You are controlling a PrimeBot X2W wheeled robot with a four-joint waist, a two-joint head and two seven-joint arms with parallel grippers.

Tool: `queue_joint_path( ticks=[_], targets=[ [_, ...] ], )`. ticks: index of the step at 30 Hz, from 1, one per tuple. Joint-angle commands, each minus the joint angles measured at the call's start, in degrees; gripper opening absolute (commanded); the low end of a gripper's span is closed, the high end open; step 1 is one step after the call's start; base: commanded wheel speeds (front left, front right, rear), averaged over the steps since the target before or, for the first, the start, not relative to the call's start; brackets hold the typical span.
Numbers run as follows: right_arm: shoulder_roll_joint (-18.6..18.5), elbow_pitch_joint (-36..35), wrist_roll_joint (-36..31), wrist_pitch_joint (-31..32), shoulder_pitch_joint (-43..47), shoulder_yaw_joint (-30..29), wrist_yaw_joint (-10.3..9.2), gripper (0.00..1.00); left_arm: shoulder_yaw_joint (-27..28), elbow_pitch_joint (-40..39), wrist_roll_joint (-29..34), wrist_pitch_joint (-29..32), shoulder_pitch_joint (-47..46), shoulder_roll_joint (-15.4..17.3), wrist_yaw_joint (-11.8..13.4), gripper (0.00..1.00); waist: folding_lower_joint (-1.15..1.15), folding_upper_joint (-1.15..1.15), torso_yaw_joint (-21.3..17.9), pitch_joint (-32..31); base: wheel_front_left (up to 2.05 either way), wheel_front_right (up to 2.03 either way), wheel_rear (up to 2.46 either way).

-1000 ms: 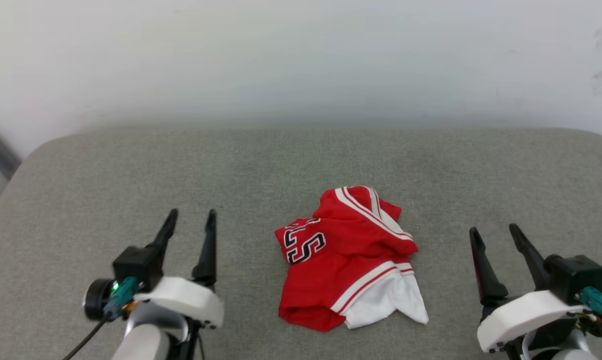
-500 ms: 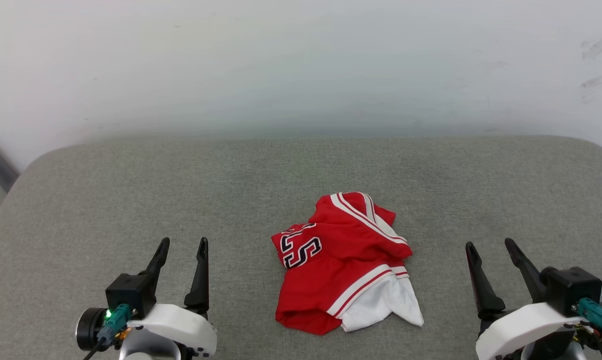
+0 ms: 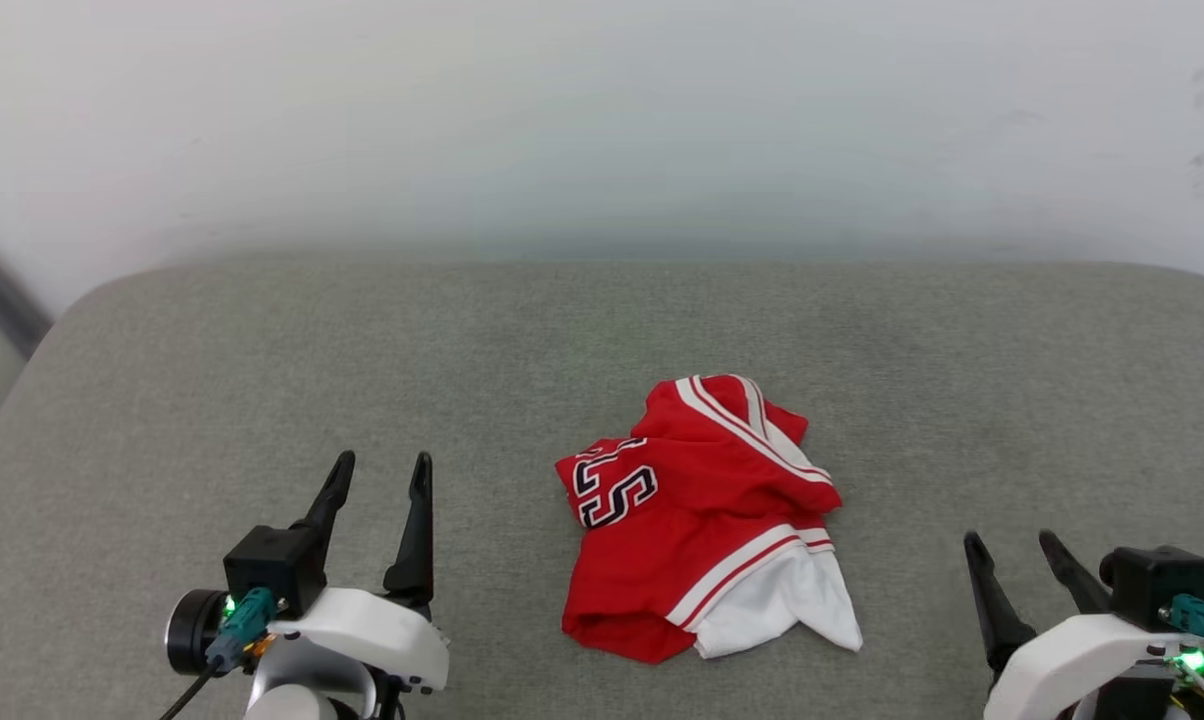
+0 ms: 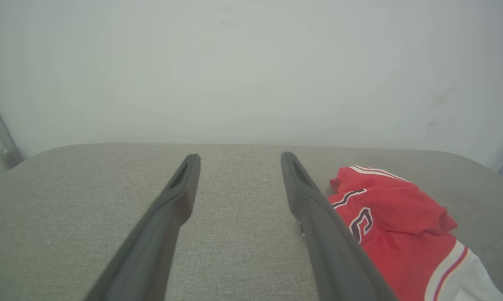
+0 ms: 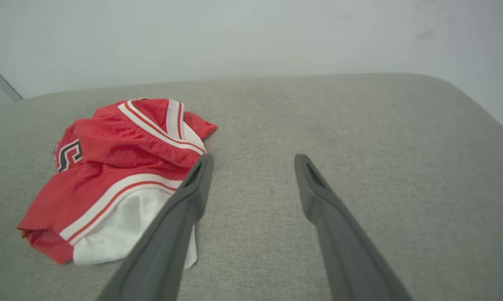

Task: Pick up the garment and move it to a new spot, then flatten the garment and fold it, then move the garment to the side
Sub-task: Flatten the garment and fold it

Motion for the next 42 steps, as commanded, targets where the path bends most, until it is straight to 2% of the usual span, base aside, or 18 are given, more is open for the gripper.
queue_joint_path(
  ticks=[1, 6, 14, 20, 25, 28, 30, 35, 42],
  targets=[
    [0.0, 0.7, -0.1, 1.5, 0.5, -0.5, -0.02, 1.0, -0.3, -0.2, 0.1, -0.3, -0.7, -0.1, -0.3, 1.0, 0.0, 0.0, 1.0, 0.7, 0.0, 0.0, 0.0],
    [-0.2, 1.8, 2.8, 12.8, -1.4, -1.6, -0.02, 1.0, -0.9, -0.7, 0.7, -0.8, -2.6, -0.9, -0.4, 1.0, 0.0, 0.0, 3.4, 3.7, 0.0, 0.0, 0.0],
    [-3.9, 1.9, 9.2, 32.0, -4.8, 4.2, -0.02, 1.0, -1.8, 0.5, 1.2, -2.0, -6.3, -2.5, -1.2, 1.0, 0.0, 0.0, 6.6, 9.0, 0.0, 0.0, 0.0],
    [-6.2, 6.5, 11.6, 37.3, -8.2, 7.7, -0.02, 1.0, -1.9, 1.8, 1.5, -2.5, -8.7, -3.8, -1.8, 1.0, 0.0, 0.0, 8.3, 12.5, 0.0, 0.0, 0.0],
    [-5.7, 13.5, 13.7, 40.5, -8.9, 10.2, -0.03, 1.0, -1.2, 2.7, 1.8, -2.8, -9.8, -4.2, -2.3, 1.0, 0.0, 0.0, 8.8, 13.8, 0.0, 0.0, 0.0],
    [-5.4, 15.1, 15.2, 41.5, -8.6, 11.4, -0.01, 0.0, -0.8, 3.2, 2.0, -2.9, -10.0, -4.3, -2.4, 1.0, 0.0, 0.0, 8.8, 13.8, 0.0, 0.0, 0.0],
    [-5.7, 14.4, 15.6, 40.8, -9.3, 11.6, 0.0, 0.0, -0.3, 3.5, 2.1, -2.9, -9.8, -4.3, -2.3, 1.0, 0.0, 0.0, 8.4, 13.3, 0.0, 0.0, 0.0],
    [-9.3, 7.4, 14.1, 36.5, -14.2, 9.5, -0.04, 0.0, 0.6, 3.7, 2.2, -3.0, -8.3, -3.9, -2.1, 1.0, 0.0, 0.0, 5.8, 11.4, 0.0, 0.0, 0.0],
    [-12.8, 5.1, 11.5, 36.9, -16.9, -0.2, -0.03, 0.0, 1.3, 3.5, 2.3, -3.0, -7.3, -3.6, -2.1, 1.0, 0.0, 0.0, 2.6, 9.8, 0.0, 0.0, 0.0]
  ],
)
